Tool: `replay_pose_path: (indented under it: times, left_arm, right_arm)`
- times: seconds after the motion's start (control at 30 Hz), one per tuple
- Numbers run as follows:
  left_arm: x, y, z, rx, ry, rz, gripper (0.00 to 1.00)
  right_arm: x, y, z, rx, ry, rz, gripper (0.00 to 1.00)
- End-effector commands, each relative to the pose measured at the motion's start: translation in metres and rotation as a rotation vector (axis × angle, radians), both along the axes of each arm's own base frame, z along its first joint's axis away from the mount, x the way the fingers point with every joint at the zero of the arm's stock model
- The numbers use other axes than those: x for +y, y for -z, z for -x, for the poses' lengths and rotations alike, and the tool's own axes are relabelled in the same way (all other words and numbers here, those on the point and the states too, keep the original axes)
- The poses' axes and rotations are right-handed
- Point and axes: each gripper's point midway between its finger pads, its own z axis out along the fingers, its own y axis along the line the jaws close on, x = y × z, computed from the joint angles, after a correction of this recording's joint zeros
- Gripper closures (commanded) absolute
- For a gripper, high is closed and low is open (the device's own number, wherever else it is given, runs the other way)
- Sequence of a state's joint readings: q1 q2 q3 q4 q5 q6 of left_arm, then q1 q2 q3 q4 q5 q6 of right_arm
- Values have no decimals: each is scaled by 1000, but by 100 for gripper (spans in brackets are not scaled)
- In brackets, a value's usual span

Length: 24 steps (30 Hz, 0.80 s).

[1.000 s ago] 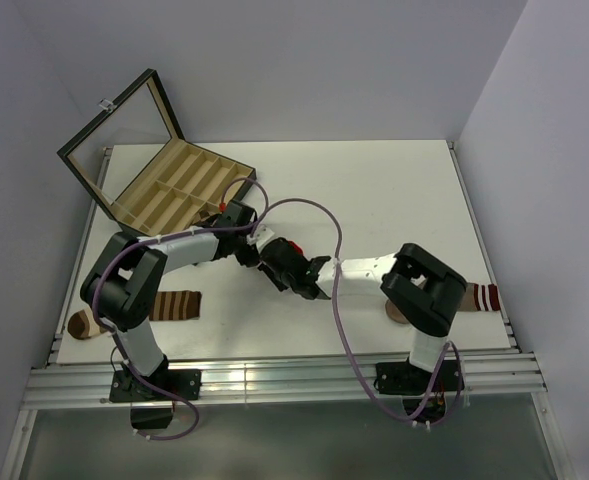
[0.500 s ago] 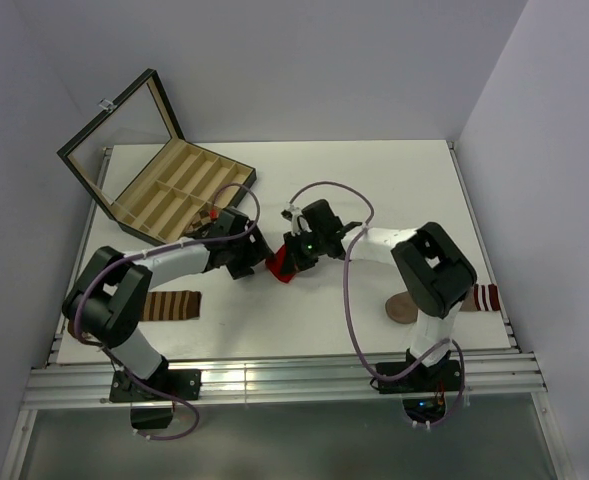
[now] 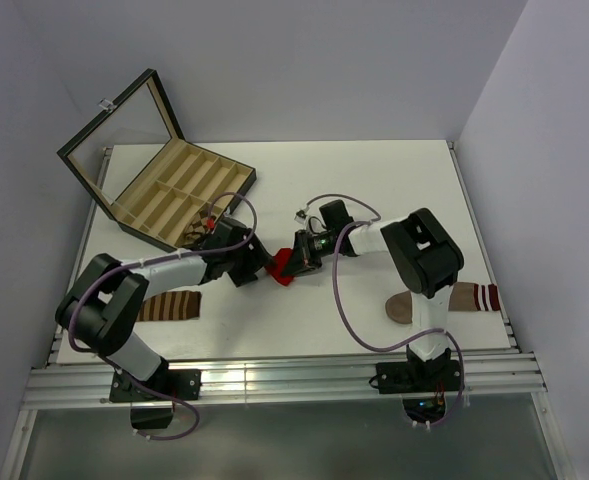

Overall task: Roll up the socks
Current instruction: Roll the sock at the center of the board.

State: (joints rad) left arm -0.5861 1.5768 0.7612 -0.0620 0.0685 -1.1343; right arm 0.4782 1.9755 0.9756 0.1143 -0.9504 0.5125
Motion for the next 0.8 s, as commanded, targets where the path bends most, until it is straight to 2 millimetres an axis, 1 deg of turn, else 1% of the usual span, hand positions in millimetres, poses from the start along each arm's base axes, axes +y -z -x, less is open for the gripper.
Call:
replay_pose_path:
  times: [0.0, 0.07, 0.13, 0.17, 0.23, 0.27, 0.33, 0.4, 0.47, 0.5, 0.53, 0.57, 0.6, 0.63, 0.67, 0.7, 0.73, 0.77]
  left_arm:
    - [-10, 8, 3, 15, 9, 22, 26]
    - [-10, 13, 3, 24, 7, 8, 30]
    - [-11, 15, 2, 29, 10, 7, 33]
    - [-10, 20, 2, 40, 7, -8, 37]
    - [-9, 26, 3, 59, 13, -27, 40]
    - [-8, 32, 5, 79, 19, -45, 45]
    - [-9, 36, 5, 92, 26, -50, 52]
    - [-9, 40, 7, 109, 32, -58, 72]
    - [-9, 42, 8, 121, 40, -64, 87]
    - [-10, 42, 9, 125, 45, -65, 89]
    - [-11, 41, 7, 122, 47, -66, 92]
    - [-9, 43, 7, 128, 55, -78, 97]
    - [-8, 44, 9, 135, 59, -88, 98]
    - [-9, 43, 7, 133, 63, -94, 100]
    - [-8, 45, 8, 137, 76, -108, 100]
    - [-7, 46, 11, 151, 86, -120, 100]
    - [-8, 44, 8, 149, 94, -123, 100]
    - [-8, 46, 8, 150, 107, -134, 100]
  right_arm:
    - [-11, 32, 9, 108, 39, 73, 100]
    - [-12, 36, 9, 113, 48, 79, 100]
    - [-12, 39, 9, 119, 47, 86, 100]
    - [-14, 41, 8, 120, 54, 90, 100]
    - [-15, 43, 8, 112, 57, 105, 100]
    - [-15, 44, 6, 102, 59, 113, 100]
    - [-17, 42, 1, 67, 73, 128, 97]
    - [-17, 34, -2, 22, 76, 126, 94]
    - [-20, 32, -7, -32, 88, 148, 85]
    - [-20, 23, -10, -68, 92, 149, 82]
    - [-21, 21, -13, -100, 102, 166, 76]
    - [-22, 18, -14, -136, 99, 176, 73]
    - [-19, 5, -15, -193, 92, 166, 67]
    - [-19, 0, -15, -231, 91, 172, 64]
    - [-25, 2, -20, -295, 112, 226, 61]
    - [-26, -12, -22, -364, 121, 233, 59]
    - [-24, -15, -19, -413, 115, 261, 58]
    - [-32, -12, -24, -476, 142, 328, 57]
